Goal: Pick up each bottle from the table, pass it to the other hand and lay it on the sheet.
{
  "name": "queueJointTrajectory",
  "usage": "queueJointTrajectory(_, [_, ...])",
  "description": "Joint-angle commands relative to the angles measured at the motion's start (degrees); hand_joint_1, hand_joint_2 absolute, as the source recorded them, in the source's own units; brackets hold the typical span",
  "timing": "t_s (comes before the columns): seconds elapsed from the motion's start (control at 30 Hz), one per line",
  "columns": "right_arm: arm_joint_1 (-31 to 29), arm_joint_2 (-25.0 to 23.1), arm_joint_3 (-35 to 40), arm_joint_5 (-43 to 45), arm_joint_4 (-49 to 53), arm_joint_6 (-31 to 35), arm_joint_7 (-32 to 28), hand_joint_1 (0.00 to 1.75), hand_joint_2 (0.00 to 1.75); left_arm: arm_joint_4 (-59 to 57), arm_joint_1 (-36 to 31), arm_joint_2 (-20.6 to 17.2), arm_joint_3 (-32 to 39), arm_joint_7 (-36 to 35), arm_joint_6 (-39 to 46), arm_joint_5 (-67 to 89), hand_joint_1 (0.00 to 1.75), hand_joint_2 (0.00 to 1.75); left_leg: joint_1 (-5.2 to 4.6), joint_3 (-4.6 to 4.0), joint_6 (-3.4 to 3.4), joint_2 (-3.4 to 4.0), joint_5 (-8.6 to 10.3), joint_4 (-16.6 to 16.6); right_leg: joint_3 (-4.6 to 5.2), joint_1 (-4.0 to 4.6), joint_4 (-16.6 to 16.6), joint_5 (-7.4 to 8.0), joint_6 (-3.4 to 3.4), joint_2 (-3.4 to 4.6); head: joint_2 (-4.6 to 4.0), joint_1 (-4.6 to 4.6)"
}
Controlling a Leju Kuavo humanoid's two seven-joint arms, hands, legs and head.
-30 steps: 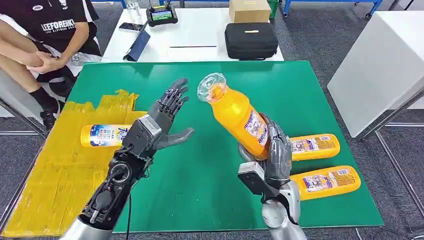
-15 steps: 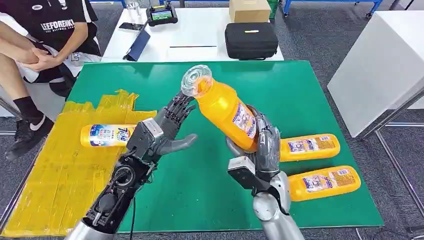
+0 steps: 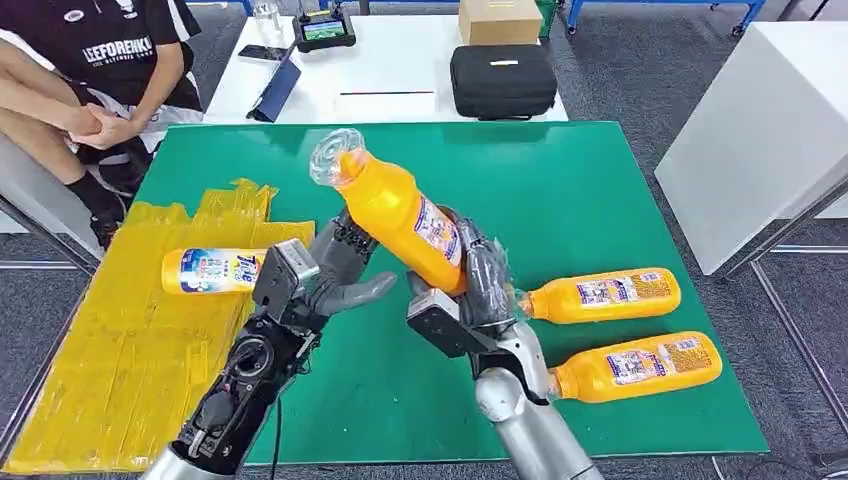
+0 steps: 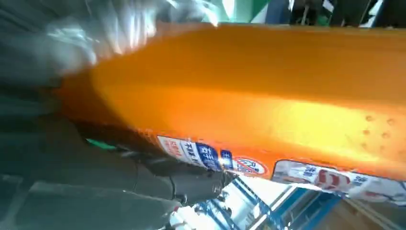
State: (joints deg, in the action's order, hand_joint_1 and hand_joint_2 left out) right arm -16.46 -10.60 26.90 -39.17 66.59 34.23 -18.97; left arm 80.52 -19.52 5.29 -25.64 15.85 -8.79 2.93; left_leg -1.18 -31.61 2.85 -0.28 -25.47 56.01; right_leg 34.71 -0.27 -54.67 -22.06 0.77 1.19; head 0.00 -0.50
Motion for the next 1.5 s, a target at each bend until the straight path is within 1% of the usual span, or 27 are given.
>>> queueJointTrajectory(0.03, [-6.9,-1.9,7.2,-1.8,-15.6,-2.9,1.1,1.75,1.75,-0.1,-2.3,0.0,-0.6,0.1,-0.9,-2.0,0.00,1.75,0.09,0.14,-0.16,0.14,-0.08,0.0,-0.13,0.08,0.0,-0.02,-0.02,0.06,0.00,0.00])
queueJointTrajectory(0.07, [-7.4,-2.3,7.7,-1.8,-16.1,-3.2,1.2,1.75,1.75,0.2,-2.8,0.1,-0.5,-0.3,-1.0,-2.5,0.00,1.75,0.19,0.39,-0.37,0.18,-0.25,0.1,-0.38,0.18,0.0,-0.17,-0.03,0.01,0.00,0.02])
queueJointTrajectory(0.1, [-7.6,-2.5,7.9,-1.9,-16.2,-3.2,1.5,1.75,1.75,0.3,-3.0,0.2,-0.4,-0.7,-1.1,-2.7,0.00,1.75,0.10,0.17,-0.22,0.05,-0.11,0.0,-0.17,0.09,0.0,-0.09,-0.02,-0.07,0.00,0.00])
queueJointTrajectory(0.13, [-7.6,-2.5,7.9,-1.9,-16.2,-3.2,1.5,1.75,1.75,0.3,-3.0,0.2,-0.4,-0.7,-1.1,-2.7,0.00,1.75,0.14,0.21,-0.28,0.04,-0.15,0.1,-0.22,0.13,0.0,-0.13,-0.03,-0.09,0.00,-0.02])
queueJointTrajectory(0.23, [-7.8,-2.3,7.9,-1.9,-16.2,-3.3,1.7,1.75,1.75,0.4,-2.9,0.1,-0.5,-0.8,-1.1,-2.7,0.00,1.75,0.08,0.08,-0.17,-0.01,-0.06,0.0,-0.06,0.08,0.0,-0.07,-0.01,-0.10,0.00,0.00])
queueJointTrajectory(0.43, [-7.8,-2.3,7.9,-1.9,-16.2,-3.3,1.7,1.75,1.75,0.4,-2.9,0.1,-0.5,-0.8,-1.1,-2.7,0.00,1.75,0.14,0.22,-0.25,-0.05,-0.15,0.1,-0.24,0.13,0.0,-0.16,0.01,-0.19,0.00,0.02])
queueJointTrajectory(0.53, [-7.8,-2.3,7.9,-1.9,-16.2,-3.3,1.7,1.75,1.75,0.4,-2.9,0.1,-0.5,-0.8,-1.1,-2.7,0.00,1.75,0.05,0.05,-0.14,-0.06,-0.03,0.0,-0.04,0.06,0.0,-0.06,0.00,-0.13,0.00,0.00])
queueJointTrajectory(0.57, [-7.8,-2.3,7.9,-1.9,-16.2,-3.3,1.7,1.75,1.75,0.4,-2.9,0.1,-0.5,-0.8,-1.1,-2.7,0.00,1.75,0.16,0.28,-0.33,-0.12,-0.21,0.1,-0.33,0.17,0.0,-0.24,0.00,-0.28,0.00,0.02])
queueJointTrajectory(0.6, [-7.8,-2.3,7.9,-1.9,-16.2,-3.3,1.7,1.75,1.75,0.4,-2.9,0.1,-0.5,-0.8,-1.1,-2.7,0.00,1.75,0.10,0.10,-0.19,-0.07,-0.08,0.0,-0.12,0.11,0.0,-0.10,0.00,-0.16,0.00,0.00])
queueJointTrajectory(0.63, [-7.9,-2.4,8.4,-1.8,-16.4,-3.8,1.6,1.75,1.75,0.4,-3.0,0.0,-0.6,-0.8,-1.1,-2.8,0.00,1.75,0.14,0.23,-0.29,-0.09,-0.17,0.1,-0.26,0.15,0.0,-0.19,-0.01,-0.23,0.00,0.00])
queueJointTrajectory(0.67, [-8.1,-2.5,9.6,-2.2,-16.6,-4.4,1.5,1.75,1.75,0.4,-3.2,0.0,-0.6,-1.0,-1.0,-3.1,0.00,1.75,0.07,0.08,-0.17,-0.06,-0.06,0.0,-0.09,0.08,0.0,-0.08,-0.01,-0.15,0.00,0.02])
queueJointTrajectory(0.77, [-7.7,-3.3,11.7,-2.6,-17.1,-4.7,1.3,1.75,1.75,0.0,-3.2,-0.2,-0.5,-1.2,-0.7,-3.4,0.00,1.75,0.10,0.15,-0.25,-0.07,-0.12,0.1,-0.17,0.12,0.0,-0.14,-0.02,-0.18,0.00,0.02])
queueJointTrajectory(0.8, [-7.4,-3.4,12.3,-2.5,-17.0,-4.9,1.0,1.75,1.75,-0.4,-3.1,-0.2,-0.4,-1.2,-0.5,-3.6,0.00,1.75,0.07,0.05,-0.15,-0.01,-0.04,0.0,-0.04,0.08,0.0,-0.05,-0.02,-0.08,0.00,0.00])
queueJointTrajectory(0.83, [-7.1,-3.4,13.0,-2.2,-16.8,-5.1,0.7,1.75,1.75,-0.9,-3.1,-0.2,-0.3,-1.1,-0.4,-3.7,0.00,1.75,0.12,0.19,-0.26,-0.01,-0.13,0.0,-0.19,0.13,0.0,-0.14,-0.03,-0.13,0.00,0.00])
queueJointTrajectory(0.93, [-5.0,-2.4,16.3,-0.9,-12.3,-6.8,-0.4,1.75,1.75,-3.5,-3.2,0.0,0.4,0.1,0.5,-4.1,0.00,1.75,0.09,0.15,-0.20,-0.09,-0.07,0.0,-0.14,0.09,0.0,-0.11,-0.02,-0.19,0.00,0.00])
queueJointTrajectory(1.0, [-3.9,-1.5,18.1,-1.0,-8.8,-7.6,-0.3,1.75,1.75,-3.9,-3.2,0.3,0.8,0.6,1.0,-4.0,0.00,1.75,0.16,0.28,-0.30,-0.15,-0.16,0.0,-0.31,0.16,0.0,-0.21,-0.03,-0.29,0.00,0.00])
queueJointTrajectory(1.03, [-3.3,-1.0,18.5,-0.9,-7.4,-7.8,-0.3,1.75,1.75,-3.8,-3.1,0.2,0.9,0.6,1.0,-4.0,1.08,1.75,0.12,0.16,-0.20,-0.09,-0.10,0.0,-0.16,0.12,0.0,-0.13,-0.01,-0.20,0.00,0.00])
queueJointTrajectory(1.07, [-1.9,-0.2,19.1,-0.3,-5.0,-8.7,-0.2,1.75,1.75,-2.6,-1.1,0.3,1.9,1.8,3.1,-3.5,1.75,1.75,0.17,0.25,-0.28,-0.12,-0.18,0.0,-0.27,0.16,0.0,-0.22,-0.01,-0.27,0.00,0.00])
queueJointTrajectory(1.1, [-1.3,0.1,19.1,0.0,-4.6,-8.9,0.1,1.75,1.75,-2.0,-0.1,0.2,2.1,2.0,3.4,-3.3,1.75,1.75,0.11,0.12,-0.19,-0.10,-0.09,0.0,-0.12,0.10,0.0,-0.13,0.00,-0.21,0.00,0.00])
queueJointTrajectory(1.17, [-0.7,0.8,18.7,0.9,-4.6,-8.5,-0.1,1.75,1.75,-1.0,1.8,0.1,2.4,2.5,3.4,-2.8,1.75,1.75,0.16,0.37,-0.29,-0.15,-0.21,0.0,-0.39,0.16,0.1,-0.27,0.00,-0.31,0.00,0.02])
queueJointTrajectory(1.2, [-0.4,1.4,18.4,1.6,-4.7,-7.8,-0.7,1.75,1.75,-0.5,2.9,0.0,2.5,2.9,3.2,-2.5,1.75,1.75,0.10,0.22,-0.20,-0.05,-0.11,-0.1,-0.21,0.10,0.1,-0.14,0.01,-0.16,0.00,-0.02])
queueJointTrajectory(1.23, [-0.3,1.8,18.1,2.0,-4.6,-7.4,-1.0,1.75,1.75,-0.3,3.3,-0.1,2.5,3.0,3.0,-2.4,1.75,1.75,0.14,0.35,-0.25,-0.04,-0.19,-0.1,-0.35,0.14,0.1,-0.21,0.01,-0.19,0.00,0.00])
queueJointTrajectory(1.27, [-0.1,2.1,18.0,2.3,-4.5,-7.2,-1.2,1.75,1.75,-0.1,3.4,-0.2,2.3,3.1,2.8,-2.3,1.75,1.75,0.11,0.21,-0.18,-0.06,-0.11,-0.1,-0.21,0.11,0.1,-0.14,0.01,-0.18,0.00,0.00])
queueJointTrajectory(1.3, [0.1,2.6,17.8,2.6,-3.9,-6.9,-1.2,1.75,1.75,0.0,3.1,-0.3,1.8,3.3,3.1,-1.4,1.75,1.75,0.14,0.28,-0.24,-0.13,-0.17,0.0,-0.31,0.14,0.1,-0.21,0.01,-0.28,0.00,0.02])
queueJointTrajectory(1.33, [0.4,2.8,17.8,2.8,-3.4,-6.7,-1.1,1.75,1.75,0.2,3.0,-0.2,1.6,3.3,3.7,-0.6,1.75,1.75,0.08,0.10,-0.17,-0.14,-0.08,0.0,-0.11,0.09,0.1,-0.14,0.00,-0.23,0.00,0.00])
queueJointTrajectory(1.43, [1.1,3.2,17.3,3.0,-2.4,-6.5,-0.6,1.75,1.75,-0.1,2.8,-0.1,1.3,3.1,4.0,-0.4,1.75,1.75,0.14,0.22,-0.30,-0.22,-0.21,0.1,-0.29,0.16,0.0,-0.27,0.01,-0.36,0.00,0.02])
queueJointTrajectory(1.5, [1.5,3.3,16.7,2.9,-2.0,-6.2,-0.6,1.75,1.75,-1.0,2.8,-0.1,1.5,3.2,4.1,-0.5,1.75,1.75,0.09,0.08,-0.22,-0.16,-0.10,0.0,-0.13,0.11,0.0,-0.15,-0.01,-0.26,0.00,0.02])
